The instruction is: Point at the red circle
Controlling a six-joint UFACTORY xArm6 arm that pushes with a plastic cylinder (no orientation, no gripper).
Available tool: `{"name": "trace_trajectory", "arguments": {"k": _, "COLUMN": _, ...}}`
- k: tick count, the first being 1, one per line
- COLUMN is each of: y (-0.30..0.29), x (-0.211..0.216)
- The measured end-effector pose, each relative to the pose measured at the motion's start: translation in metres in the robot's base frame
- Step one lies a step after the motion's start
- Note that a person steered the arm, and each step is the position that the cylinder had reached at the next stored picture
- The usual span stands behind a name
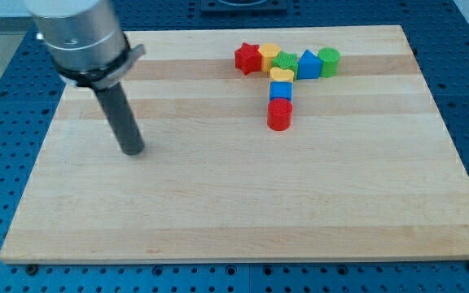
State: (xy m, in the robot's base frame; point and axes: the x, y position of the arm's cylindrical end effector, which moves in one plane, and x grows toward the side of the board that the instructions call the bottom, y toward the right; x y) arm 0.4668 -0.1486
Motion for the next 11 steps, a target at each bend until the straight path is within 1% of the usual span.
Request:
{"name": "trace_trajectory", "arguments": {"k": 3, "y": 0.145, "x": 0.016}}
{"name": "trace_trajectory", "arguments": {"k": 4, "y": 0.184, "x": 0.016}}
{"name": "trace_trajectory", "arguments": {"k": 6, "y": 0.239, "x": 0.008}}
{"name": "trace_trajectory", "arguments": {"k": 7, "y": 0.254, "x": 0.001}}
{"name": "trace_trajectory", "arguments": {"k": 10, "y": 0.249, "x": -0.032}}
{"name": "trace_trajectory", "arguments": {"k": 11, "y": 0.243, "x": -0.032}}
